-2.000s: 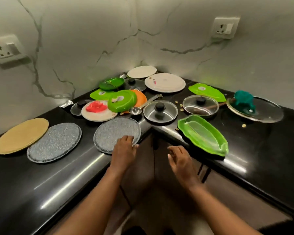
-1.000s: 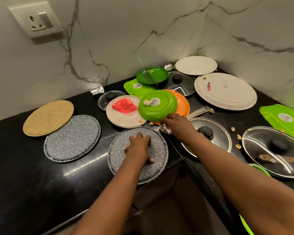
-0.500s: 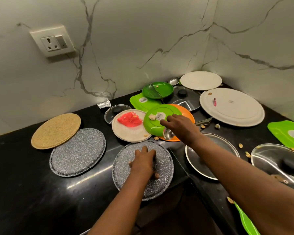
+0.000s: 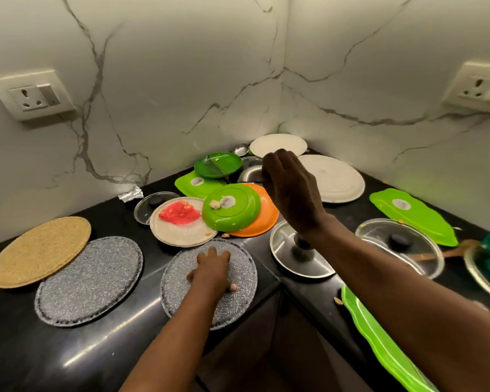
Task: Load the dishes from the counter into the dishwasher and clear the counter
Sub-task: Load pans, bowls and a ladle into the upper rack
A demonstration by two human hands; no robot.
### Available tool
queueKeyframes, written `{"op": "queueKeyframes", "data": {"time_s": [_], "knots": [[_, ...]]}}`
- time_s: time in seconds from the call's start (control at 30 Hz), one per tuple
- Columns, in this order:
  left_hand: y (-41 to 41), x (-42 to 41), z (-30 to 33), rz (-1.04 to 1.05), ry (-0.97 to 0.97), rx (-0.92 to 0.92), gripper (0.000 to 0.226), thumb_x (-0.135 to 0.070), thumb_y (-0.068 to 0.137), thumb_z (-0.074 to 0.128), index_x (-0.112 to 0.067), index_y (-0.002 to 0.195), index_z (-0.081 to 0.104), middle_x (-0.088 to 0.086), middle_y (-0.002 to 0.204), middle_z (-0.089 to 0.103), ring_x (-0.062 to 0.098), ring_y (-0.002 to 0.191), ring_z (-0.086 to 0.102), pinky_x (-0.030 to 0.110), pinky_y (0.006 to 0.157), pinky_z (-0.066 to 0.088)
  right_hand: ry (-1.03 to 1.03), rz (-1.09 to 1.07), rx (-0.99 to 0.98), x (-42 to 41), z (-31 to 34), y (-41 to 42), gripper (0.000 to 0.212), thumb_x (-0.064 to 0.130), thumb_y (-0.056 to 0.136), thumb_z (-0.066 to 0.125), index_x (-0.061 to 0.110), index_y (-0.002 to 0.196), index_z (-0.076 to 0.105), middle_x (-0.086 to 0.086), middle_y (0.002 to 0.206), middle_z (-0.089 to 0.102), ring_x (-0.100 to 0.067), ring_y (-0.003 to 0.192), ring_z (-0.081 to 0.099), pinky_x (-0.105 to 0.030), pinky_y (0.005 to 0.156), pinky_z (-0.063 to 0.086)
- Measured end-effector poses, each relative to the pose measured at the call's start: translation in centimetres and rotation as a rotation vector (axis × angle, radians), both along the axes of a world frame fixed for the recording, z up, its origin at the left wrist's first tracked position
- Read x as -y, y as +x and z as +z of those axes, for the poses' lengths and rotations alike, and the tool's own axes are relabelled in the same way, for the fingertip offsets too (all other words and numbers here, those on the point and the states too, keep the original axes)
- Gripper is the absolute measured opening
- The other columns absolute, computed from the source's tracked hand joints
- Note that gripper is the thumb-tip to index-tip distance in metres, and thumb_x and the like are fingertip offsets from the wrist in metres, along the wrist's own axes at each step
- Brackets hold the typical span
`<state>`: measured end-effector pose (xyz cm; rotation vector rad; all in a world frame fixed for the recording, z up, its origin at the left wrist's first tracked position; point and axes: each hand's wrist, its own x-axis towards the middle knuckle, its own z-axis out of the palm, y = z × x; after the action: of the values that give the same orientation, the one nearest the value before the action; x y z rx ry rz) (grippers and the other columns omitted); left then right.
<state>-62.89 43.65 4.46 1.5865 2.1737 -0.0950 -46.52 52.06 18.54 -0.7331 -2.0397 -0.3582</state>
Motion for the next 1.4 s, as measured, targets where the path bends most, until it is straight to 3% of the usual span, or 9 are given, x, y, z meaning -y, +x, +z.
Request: {"op": "queueKeyframes", "data": {"time_s": [0.13, 0.3, 0.4, 0.5, 0.7, 0.83, 0.97, 1.07, 1.4], "knots": [[-0.1, 1.7, 0.5, -0.149, 0.042, -0.177, 0.057, -0.047, 0.087, 0.062, -0.020, 0.134, 0.044, 0.013, 0.140, 0.037, 0.035, 0.129, 0.035, 0.056, 0.102, 0.036, -0.115, -0.069, -0.280, 5.4, 2.5, 2.7, 0.010, 0.015, 0.080, 0.057, 0.007, 0.085, 0.055, -0.009, 0.087, 0.055, -0.031, 0.082, 0.053, -0.039, 0.059, 0.041], [1.6, 6.4, -0.6, -0.267, 0.457, -0.164, 0.045, -0.040, 0.094, 0.055, -0.011, 0.127, 0.053, 0.016, 0.135, 0.046, 0.038, 0.119, 0.044, 0.050, 0.093, 0.041, -0.195, -0.256, -0.575, 14.6, 3.1, 6.6, 0.021, 0.006, 0.071, 0.067, 0.008, 0.085, 0.053, 0.001, 0.082, 0.051, -0.016, 0.073, 0.046, -0.034, 0.062, 0.038], [4.1, 10.7, -1.2, -0.393, 0.587, -0.115, 0.035, -0.027, 0.086, 0.068, -0.007, 0.114, 0.059, 0.017, 0.120, 0.055, 0.040, 0.104, 0.052, 0.050, 0.081, 0.046, -0.216, -0.398, -0.581, 20.9, 1.8, 8.5, 0.020, 0.005, 0.069, 0.065, 0.006, 0.085, 0.052, -0.006, 0.081, 0.054, -0.020, 0.073, 0.046, -0.035, 0.064, 0.038], [6.9, 15.5, -1.8, -0.492, 0.649, -0.070, 0.035, -0.025, 0.085, 0.067, -0.010, 0.115, 0.058, 0.014, 0.119, 0.055, 0.035, 0.104, 0.053, 0.048, 0.082, 0.047, -0.294, -0.536, -0.554, 27.4, -0.7, 10.4, 0.024, 0.007, 0.069, 0.068, 0.007, 0.087, 0.053, -0.007, 0.084, 0.056, -0.023, 0.077, 0.050, -0.039, 0.067, 0.041], [12.3, 26.1, -6.7, -0.759, 0.476, 0.003, 0.041, -0.028, 0.092, 0.057, -0.009, 0.128, 0.053, 0.012, 0.133, 0.049, 0.032, 0.113, 0.050, 0.047, 0.089, 0.046, -0.448, -0.747, -0.528, 42.0, -6.6, 15.5, 0.020, 0.027, 0.076, 0.056, 0.013, 0.089, 0.051, 0.001, 0.087, 0.053, -0.018, 0.079, 0.050, -0.036, 0.069, 0.042], [16.8, 31.7, -8.9, -0.991, 0.322, -0.048, 0.043, -0.033, 0.097, 0.046, -0.013, 0.135, 0.044, 0.008, 0.138, 0.042, 0.029, 0.120, 0.045, 0.043, 0.095, 0.043, -0.539, -0.946, -0.575, 51.6, -10.8, 19.7, 0.016, 0.015, 0.079, 0.064, 0.016, 0.083, 0.049, 0.002, 0.081, 0.052, -0.016, 0.074, 0.047, -0.036, 0.066, 0.040], [23.4, 36.7, -9.7, -1.114, 0.242, -0.007, 0.045, -0.034, 0.099, 0.043, -0.012, 0.138, 0.038, 0.010, 0.139, 0.038, 0.029, 0.123, 0.042, 0.041, 0.096, 0.042, -0.595, -1.165, -0.644, 60.3, -14.5, 24.2, 0.010, 0.014, 0.079, 0.059, 0.016, 0.085, 0.051, -0.001, 0.081, 0.057, -0.024, 0.076, 0.053, -0.041, 0.068, 0.043], [28.5, 40.9, -10.0, -1.203, 0.212, 0.041, 0.042, -0.032, 0.099, 0.044, -0.011, 0.135, 0.041, 0.011, 0.136, 0.040, 0.030, 0.121, 0.042, 0.042, 0.096, 0.043, -0.622, -1.331, -0.673, 66.1, -16.1, 27.7, 0.015, 0.009, 0.081, 0.063, 0.015, 0.088, 0.052, -0.004, 0.080, 0.057, -0.029, 0.075, 0.054, -0.036, 0.063, 0.038], [46.7, 54.3, -13.2, -1.371, 0.112, 0.056, 0.041, -0.029, 0.097, 0.045, -0.014, 0.135, 0.039, 0.010, 0.140, 0.037, 0.032, 0.127, 0.039, 0.044, 0.098, 0.040, -0.425, -1.638, -0.814, 81.8, -18.4, 43.1, 0.009, 0.006, 0.087, 0.058, 0.010, 0.091, 0.051, -0.002, 0.079, 0.054, -0.020, 0.071, 0.046, -0.030, 0.062, 0.029]]}}
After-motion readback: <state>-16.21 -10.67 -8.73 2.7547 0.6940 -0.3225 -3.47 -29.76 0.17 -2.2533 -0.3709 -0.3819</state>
